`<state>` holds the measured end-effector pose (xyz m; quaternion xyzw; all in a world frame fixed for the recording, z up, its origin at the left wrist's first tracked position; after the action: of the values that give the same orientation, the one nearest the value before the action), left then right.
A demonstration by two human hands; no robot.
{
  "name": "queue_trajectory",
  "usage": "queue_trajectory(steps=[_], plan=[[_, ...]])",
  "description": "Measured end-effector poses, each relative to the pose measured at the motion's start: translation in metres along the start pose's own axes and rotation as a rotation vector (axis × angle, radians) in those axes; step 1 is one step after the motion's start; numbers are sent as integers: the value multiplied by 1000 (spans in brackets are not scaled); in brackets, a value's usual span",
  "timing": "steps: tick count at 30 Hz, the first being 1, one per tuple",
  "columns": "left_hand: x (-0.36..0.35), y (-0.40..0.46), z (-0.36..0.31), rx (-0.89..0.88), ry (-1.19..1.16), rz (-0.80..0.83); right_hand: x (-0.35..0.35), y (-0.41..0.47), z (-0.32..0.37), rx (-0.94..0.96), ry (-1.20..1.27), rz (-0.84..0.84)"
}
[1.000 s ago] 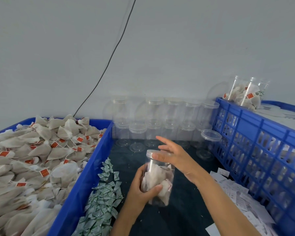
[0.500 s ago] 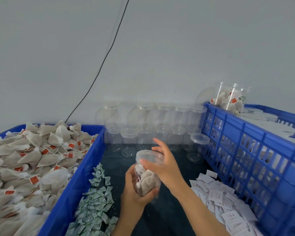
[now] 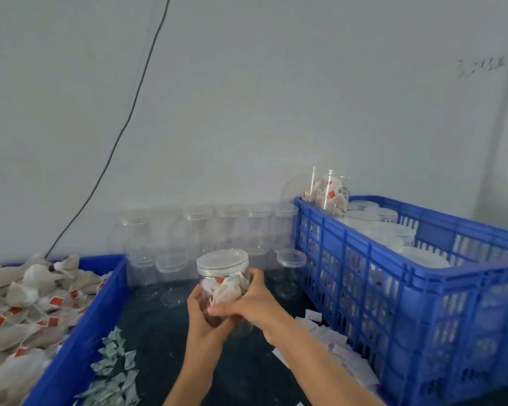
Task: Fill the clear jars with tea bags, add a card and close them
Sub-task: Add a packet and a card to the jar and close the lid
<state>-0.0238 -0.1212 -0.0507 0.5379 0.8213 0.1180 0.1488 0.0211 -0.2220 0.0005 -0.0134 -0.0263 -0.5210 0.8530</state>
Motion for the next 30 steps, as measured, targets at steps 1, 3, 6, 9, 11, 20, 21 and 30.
queue_trajectory(steps=[1,3,6,9,11,20,21,30], plan=[[-7,4,-7,-7,2,22,9,1,8,13,16,-41],[-23,15,-23,-37,24,69,27,3,29,48,65,-151],[-56,36,-51,-94,68,129,59,10,65,165,123,-318],[-95,65,-76,-163,130,174,96,17,102,271,150,-450],[-121,86,-88,-190,193,212,125,23,122,304,133,-528],[-213,140,-70,-114,337,503,228,54,137,131,34,-827],[-220,143,-64,-94,346,528,233,56,132,113,13,-854],[-252,136,-34,-64,401,513,258,76,104,29,15,-982]])
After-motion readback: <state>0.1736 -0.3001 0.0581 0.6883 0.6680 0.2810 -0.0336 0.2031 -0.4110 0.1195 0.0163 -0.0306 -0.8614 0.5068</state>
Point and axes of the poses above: each hand's wrist, its own y-axis towards the middle knuckle, its own x-axis out of the back of the hand, z = x × y, the point moved 4 cm from there along y, towards the middle knuckle, and after that the axes turned 6 degrees about y, right-handed, at the moved point
